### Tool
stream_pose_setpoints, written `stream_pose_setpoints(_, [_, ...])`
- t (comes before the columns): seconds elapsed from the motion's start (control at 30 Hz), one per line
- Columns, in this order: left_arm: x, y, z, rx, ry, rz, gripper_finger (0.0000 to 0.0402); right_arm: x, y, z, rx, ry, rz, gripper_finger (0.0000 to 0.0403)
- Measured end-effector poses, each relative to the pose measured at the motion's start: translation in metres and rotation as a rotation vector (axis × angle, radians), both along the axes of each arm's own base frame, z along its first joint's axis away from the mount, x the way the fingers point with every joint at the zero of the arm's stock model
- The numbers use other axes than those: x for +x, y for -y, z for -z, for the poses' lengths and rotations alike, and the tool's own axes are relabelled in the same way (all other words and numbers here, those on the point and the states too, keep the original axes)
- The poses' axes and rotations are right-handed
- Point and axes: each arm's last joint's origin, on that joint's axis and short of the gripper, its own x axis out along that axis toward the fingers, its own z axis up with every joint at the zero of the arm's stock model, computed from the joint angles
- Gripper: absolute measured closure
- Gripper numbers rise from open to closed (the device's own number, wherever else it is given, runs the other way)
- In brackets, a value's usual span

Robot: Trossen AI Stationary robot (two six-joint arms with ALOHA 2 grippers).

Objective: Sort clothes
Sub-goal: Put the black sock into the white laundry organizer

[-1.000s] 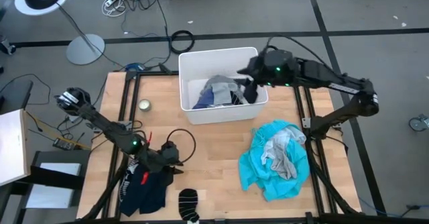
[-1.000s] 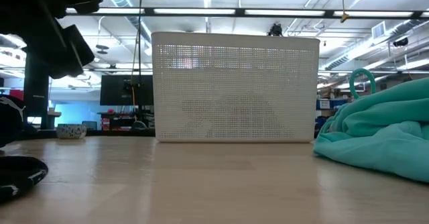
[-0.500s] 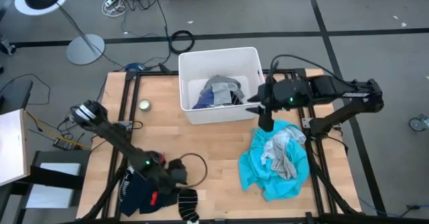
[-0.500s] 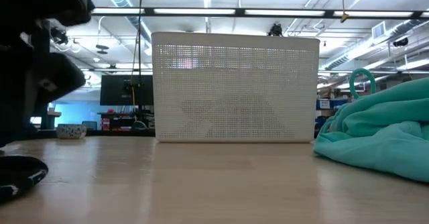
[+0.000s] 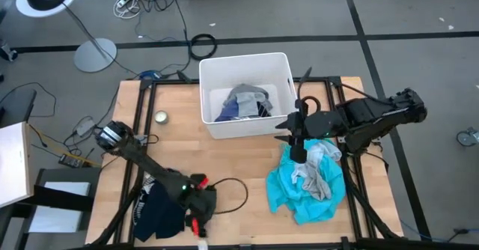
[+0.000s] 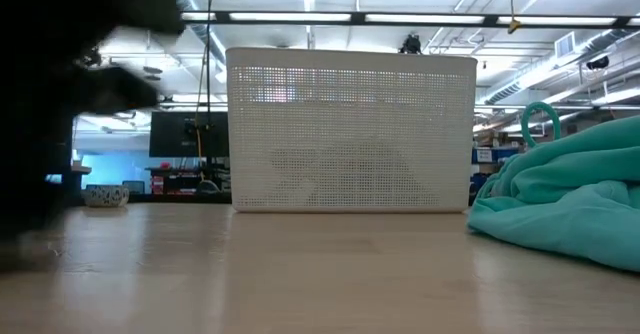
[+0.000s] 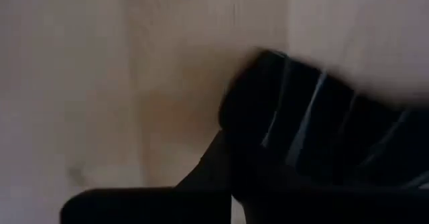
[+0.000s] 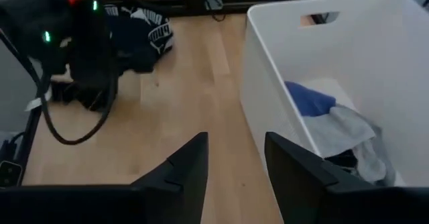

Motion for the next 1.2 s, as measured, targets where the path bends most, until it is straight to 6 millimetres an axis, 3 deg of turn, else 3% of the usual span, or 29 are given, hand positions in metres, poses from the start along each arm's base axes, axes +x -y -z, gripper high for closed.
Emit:
stream_pose_setpoints(0.17, [0.002,-0.039,-0.062,0.108,0.095,-0.023,0.0398,0.002,-0.006,0.021,0.019,-0.042,0.005,0.026])
stream_pose_setpoints(0.47, [-0.018,-0.121,-0.189,0.216,0.443,-0.096,0.04,0.013,-0.029,0.111,0.062,-0.055,-0.022,0.0261])
stream_pose_setpoints(0.63, [-0.027,-0.168,-0.249,0.384,0.633,-0.179,0.0401,0.009,-0.043,0.143,0.141,0.01,-0.04,0.0261])
stream_pose_setpoints(0.77, [-0.024,-0.21,-0.277,0.485,0.746,-0.264,0.0401,0.004,-0.049,0.16,0.185,0.032,-0.019,0.0261])
stream_pose_setpoints(0.87, [-0.024,-0.241,-0.284,0.533,0.806,-0.354,0.0395,0.001,-0.051,0.166,0.206,0.041,0.01,0.0261])
stream_pose_setpoints(1.03, [-0.023,-0.278,-0.278,0.563,0.763,-0.444,0.0365,-0.001,-0.054,0.167,0.234,0.038,0.024,0.0261])
stream_pose_setpoints(1.2, [-0.014,-0.291,-0.264,0.425,0.717,-0.387,0.0315,-0.006,-0.056,0.17,0.249,-0.002,0.042,0.0261])
